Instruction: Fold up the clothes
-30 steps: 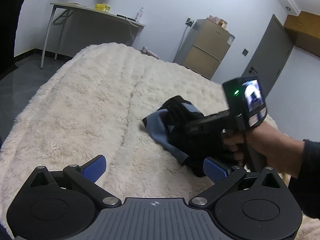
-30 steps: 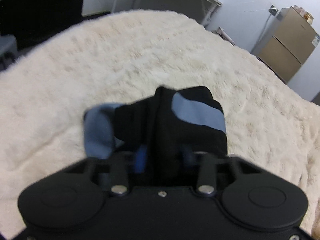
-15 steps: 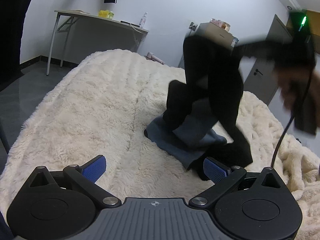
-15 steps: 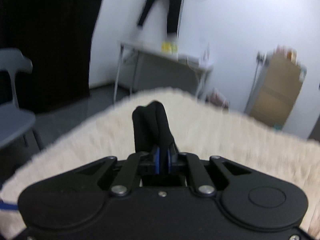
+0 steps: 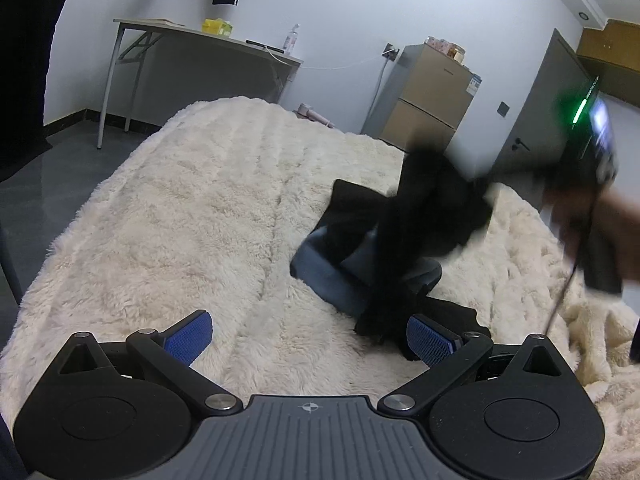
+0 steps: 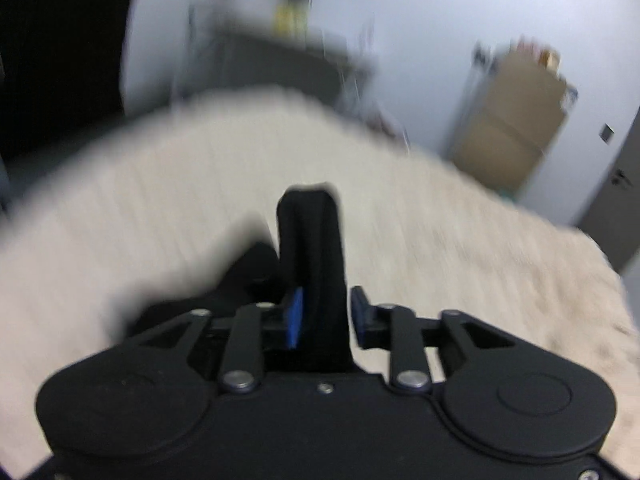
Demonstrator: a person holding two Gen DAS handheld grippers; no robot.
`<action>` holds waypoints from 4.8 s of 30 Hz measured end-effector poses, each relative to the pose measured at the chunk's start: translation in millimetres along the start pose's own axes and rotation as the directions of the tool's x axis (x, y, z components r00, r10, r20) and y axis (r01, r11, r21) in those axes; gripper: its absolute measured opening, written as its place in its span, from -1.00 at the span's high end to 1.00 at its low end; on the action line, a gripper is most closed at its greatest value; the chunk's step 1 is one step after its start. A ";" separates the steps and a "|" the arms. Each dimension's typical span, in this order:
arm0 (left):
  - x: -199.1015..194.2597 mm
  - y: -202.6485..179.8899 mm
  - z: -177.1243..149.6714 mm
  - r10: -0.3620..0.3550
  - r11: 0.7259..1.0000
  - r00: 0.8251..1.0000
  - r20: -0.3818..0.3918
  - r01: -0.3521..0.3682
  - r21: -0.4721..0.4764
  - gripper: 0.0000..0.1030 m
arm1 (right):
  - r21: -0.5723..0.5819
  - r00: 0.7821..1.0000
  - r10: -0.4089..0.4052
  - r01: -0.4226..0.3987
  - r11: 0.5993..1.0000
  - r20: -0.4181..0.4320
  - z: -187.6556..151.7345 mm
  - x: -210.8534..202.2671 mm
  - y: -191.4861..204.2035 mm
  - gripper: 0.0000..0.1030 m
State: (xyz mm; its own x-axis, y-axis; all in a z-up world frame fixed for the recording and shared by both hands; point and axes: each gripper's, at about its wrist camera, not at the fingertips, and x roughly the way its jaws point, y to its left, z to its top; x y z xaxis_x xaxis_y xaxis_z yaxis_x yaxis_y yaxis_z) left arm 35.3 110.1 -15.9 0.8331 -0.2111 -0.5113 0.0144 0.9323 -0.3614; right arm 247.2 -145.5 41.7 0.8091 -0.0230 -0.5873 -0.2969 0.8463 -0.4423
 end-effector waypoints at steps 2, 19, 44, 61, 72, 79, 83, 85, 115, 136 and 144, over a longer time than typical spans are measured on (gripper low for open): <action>1.7 -0.4 0.1 0.002 1.000 1.000 -0.002 -0.002 0.002 -0.99 | -0.002 0.999 -0.028 0.028 1.000 -0.036 -18.2 7.3 -0.2 0.26; -11.3 17.8 -0.5 -0.106 0.993 0.994 0.025 0.107 -0.046 -0.99 | -0.191 0.975 0.203 -0.184 0.964 0.087 -6.3 -50.8 87.7 -0.84; 6.3 29.8 4.0 -0.108 0.991 0.994 0.003 0.108 -0.085 -0.99 | -0.192 0.928 0.279 -0.236 0.953 0.248 115.6 -69.8 102.3 0.72; -1.8 30.2 2.6 -0.099 0.991 0.995 0.020 0.100 -0.091 -0.99 | 0.072 0.985 -0.024 0.012 0.997 0.172 100.5 -53.0 -35.1 0.68; 8.3 31.2 2.3 -0.118 0.988 0.993 0.001 0.118 -0.100 -0.99 | 0.227 0.998 -0.034 0.046 0.973 -0.057 6.0 14.7 -69.9 -0.20; 7.8 33.8 2.9 -0.107 0.988 0.994 0.007 0.107 -0.112 -0.99 | -0.074 0.984 0.175 -0.176 0.982 -0.018 40.5 22.6 31.1 -0.60; 8.3 33.1 2.0 -0.097 0.990 0.995 -0.005 0.095 -0.106 -0.99 | -0.248 0.955 0.292 -0.297 0.922 -0.060 56.9 32.5 93.8 -0.59; 9.4 31.4 1.5 -0.099 0.991 0.995 -0.015 0.097 -0.096 -0.99 | -0.284 0.956 0.269 -0.292 0.913 -0.117 50.7 42.7 112.1 -0.56; 12.1 26.6 2.3 -0.101 0.992 0.995 -0.017 0.099 -0.074 -0.99 | -0.040 0.917 0.319 -0.319 0.947 0.241 91.1 -100.1 34.5 0.88; 21.9 24.5 1.0 -0.095 0.994 0.995 -0.037 0.093 -0.066 -0.99 | 0.030 0.717 0.328 -0.437 0.899 0.614 149.5 -238.6 -70.8 0.88; 19.9 28.0 1.8 -0.085 0.993 0.996 -0.027 0.083 -0.085 -0.99 | 0.011 0.636 0.321 -0.460 0.888 0.701 166.1 -261.3 -86.0 0.88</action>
State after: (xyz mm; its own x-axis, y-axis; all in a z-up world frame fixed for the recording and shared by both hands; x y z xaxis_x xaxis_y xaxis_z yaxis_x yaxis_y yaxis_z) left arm 53.3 132.6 -34.7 0.8134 -0.2978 -0.4997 0.0361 0.8832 -0.4677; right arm 145.6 -123.9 345.8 0.7751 0.6306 -0.0403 -0.6305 0.7676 -0.1151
